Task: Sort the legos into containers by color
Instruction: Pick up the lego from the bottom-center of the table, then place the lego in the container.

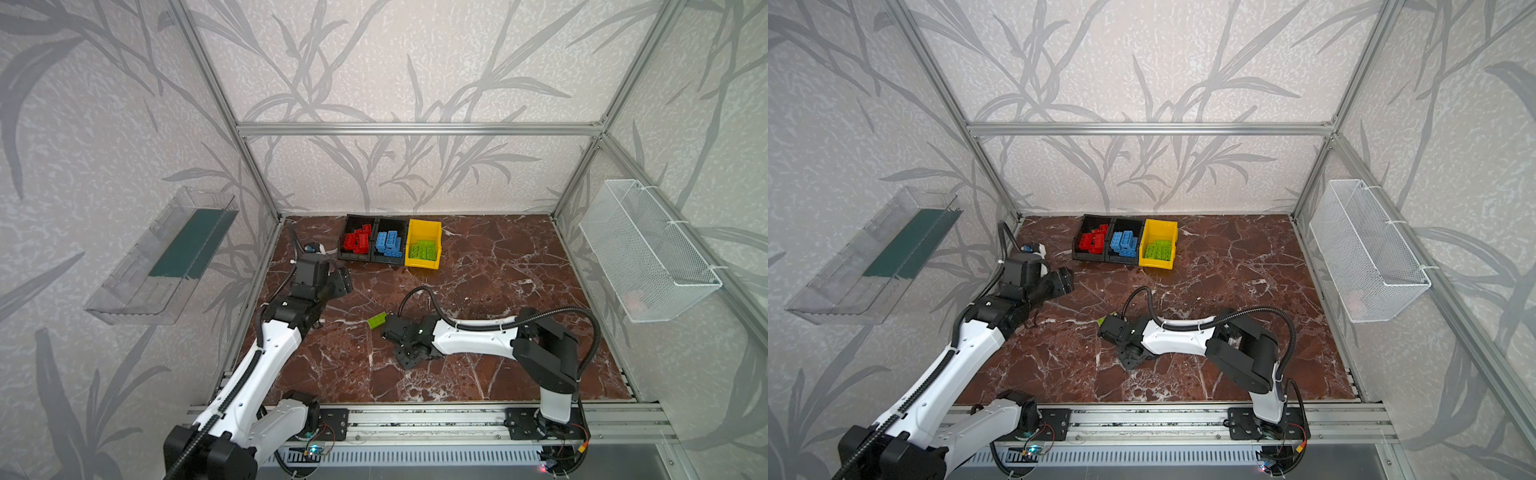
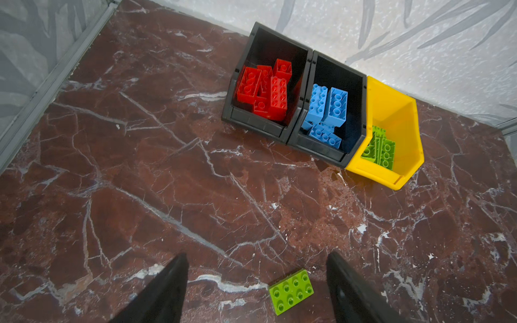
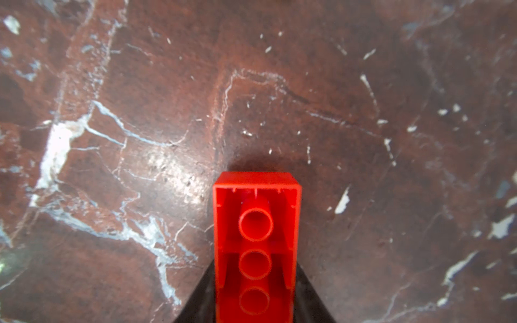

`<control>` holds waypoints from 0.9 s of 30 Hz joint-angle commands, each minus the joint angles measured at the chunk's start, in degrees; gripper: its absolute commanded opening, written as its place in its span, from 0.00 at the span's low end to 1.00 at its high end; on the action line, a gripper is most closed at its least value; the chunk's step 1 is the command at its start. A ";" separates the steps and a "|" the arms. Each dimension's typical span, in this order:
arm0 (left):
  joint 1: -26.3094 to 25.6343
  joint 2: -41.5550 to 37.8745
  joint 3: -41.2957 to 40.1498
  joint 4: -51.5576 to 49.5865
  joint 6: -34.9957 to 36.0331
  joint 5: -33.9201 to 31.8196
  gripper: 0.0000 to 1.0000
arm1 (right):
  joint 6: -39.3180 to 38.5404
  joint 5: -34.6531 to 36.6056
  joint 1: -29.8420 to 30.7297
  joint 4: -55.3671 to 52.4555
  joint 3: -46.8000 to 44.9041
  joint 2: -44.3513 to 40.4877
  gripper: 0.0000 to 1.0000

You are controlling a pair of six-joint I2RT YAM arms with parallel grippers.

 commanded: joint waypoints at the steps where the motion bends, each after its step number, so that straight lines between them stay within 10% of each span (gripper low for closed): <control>1: 0.26 -2.28 -1.06 -0.14 -1.52 -2.41 0.78 | -0.36 2.04 0.18 -0.90 0.90 -4.31 0.29; 15: 0.17 -9.71 -8.83 0.14 -1.23 4.93 0.78 | -9.73 -2.94 -12.05 7.77 15.82 -4.56 0.28; 27: -2.07 -17.21 -16.81 -2.21 -7.22 7.56 0.78 | -2.95 -16.29 -20.53 15.11 61.20 29.23 0.32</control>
